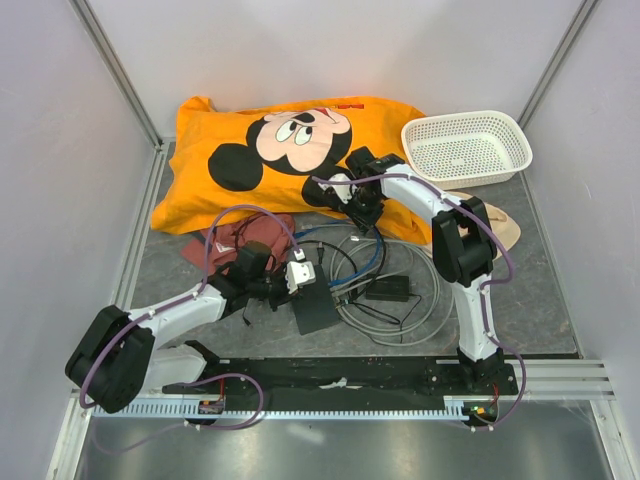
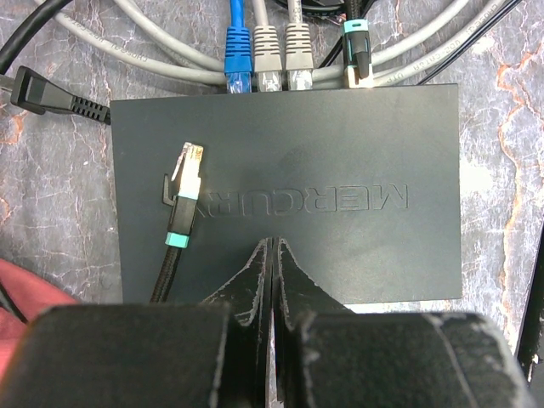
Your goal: Pull the plug from the switch port
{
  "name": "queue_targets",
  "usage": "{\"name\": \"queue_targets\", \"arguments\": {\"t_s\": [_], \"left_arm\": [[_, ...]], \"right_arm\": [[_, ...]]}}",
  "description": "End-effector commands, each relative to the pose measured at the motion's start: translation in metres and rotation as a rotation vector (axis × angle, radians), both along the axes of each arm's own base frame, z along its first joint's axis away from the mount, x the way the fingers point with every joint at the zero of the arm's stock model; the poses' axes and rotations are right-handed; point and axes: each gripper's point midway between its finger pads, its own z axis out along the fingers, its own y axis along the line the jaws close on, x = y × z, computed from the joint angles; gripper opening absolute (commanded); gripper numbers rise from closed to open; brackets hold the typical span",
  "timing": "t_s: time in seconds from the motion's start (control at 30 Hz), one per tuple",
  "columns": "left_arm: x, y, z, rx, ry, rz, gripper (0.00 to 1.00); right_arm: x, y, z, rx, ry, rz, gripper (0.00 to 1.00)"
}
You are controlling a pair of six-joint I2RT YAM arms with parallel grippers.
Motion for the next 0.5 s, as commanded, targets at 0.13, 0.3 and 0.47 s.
{"name": "queue_targets", "arguments": {"t_s": [0.13, 0.3, 0.47], "left_arm": [[-0.017, 0.029, -0.032, 0.134, 0.088, 0.054, 0.01], [-0.012, 0.029, -0.029, 0.133, 0.089, 0.07, 0.01], [-0.01, 0.026, -0.027, 0.126, 0.093, 0.067, 0.02]], "right_arm": [[0.008, 0.038, 0.071, 0.229, -0.088, 0.02, 0.35], [-0.016, 0.062, 0.087, 0.386, 0.015, 0.016, 0.6], [-0.029, 0.077, 0.093, 0.462, 0.09, 0.017, 0.69]]}}
